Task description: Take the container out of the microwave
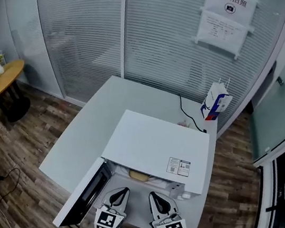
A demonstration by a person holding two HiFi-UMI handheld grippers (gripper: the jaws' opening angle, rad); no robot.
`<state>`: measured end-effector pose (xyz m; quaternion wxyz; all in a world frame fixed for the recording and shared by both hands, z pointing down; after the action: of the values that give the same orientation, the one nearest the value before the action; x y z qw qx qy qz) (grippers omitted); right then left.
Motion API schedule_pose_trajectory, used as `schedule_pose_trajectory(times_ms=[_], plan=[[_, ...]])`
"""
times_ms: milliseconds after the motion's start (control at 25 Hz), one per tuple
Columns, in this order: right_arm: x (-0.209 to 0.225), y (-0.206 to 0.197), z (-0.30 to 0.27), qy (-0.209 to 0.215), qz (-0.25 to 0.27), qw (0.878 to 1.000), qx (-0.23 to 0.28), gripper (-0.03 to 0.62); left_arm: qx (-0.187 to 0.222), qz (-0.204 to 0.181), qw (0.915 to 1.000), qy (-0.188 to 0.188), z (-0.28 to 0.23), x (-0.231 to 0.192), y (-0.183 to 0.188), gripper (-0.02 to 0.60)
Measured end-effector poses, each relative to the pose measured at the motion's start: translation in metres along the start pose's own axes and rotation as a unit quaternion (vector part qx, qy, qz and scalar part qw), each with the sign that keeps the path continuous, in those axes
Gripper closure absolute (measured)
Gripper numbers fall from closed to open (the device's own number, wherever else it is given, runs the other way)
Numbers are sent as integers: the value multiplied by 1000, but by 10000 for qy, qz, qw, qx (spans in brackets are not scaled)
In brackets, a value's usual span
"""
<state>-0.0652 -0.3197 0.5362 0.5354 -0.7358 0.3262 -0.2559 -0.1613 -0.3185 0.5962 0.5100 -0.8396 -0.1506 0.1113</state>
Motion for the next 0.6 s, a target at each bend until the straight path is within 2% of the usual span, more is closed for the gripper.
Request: schedule_pose_trajectory(times_ms=[240, 400, 600], plan=[[13, -29, -4, -173, -182, 9994, -232, 595, -147, 186, 9997, -64, -25, -2, -20, 574], [22, -47, -7, -340, -264, 9982, -418, 595, -256, 249, 9993, -137, -43, -2, -31, 428], [32, -63, -14, -541, -351, 9964, -555, 595, -418, 245, 9988, 65, -68, -13, -42, 253]])
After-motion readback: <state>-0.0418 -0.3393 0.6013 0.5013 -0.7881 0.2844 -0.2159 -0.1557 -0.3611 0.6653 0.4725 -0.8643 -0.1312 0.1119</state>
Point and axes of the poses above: the fingertips, and each gripper's own axes: z backward along the fingers, x to its right, y out of its top, the point moved 1 cm from there along z, backward along the fingers, and after that the axes turned 15 degrees about -x, right-handed, at the moved point
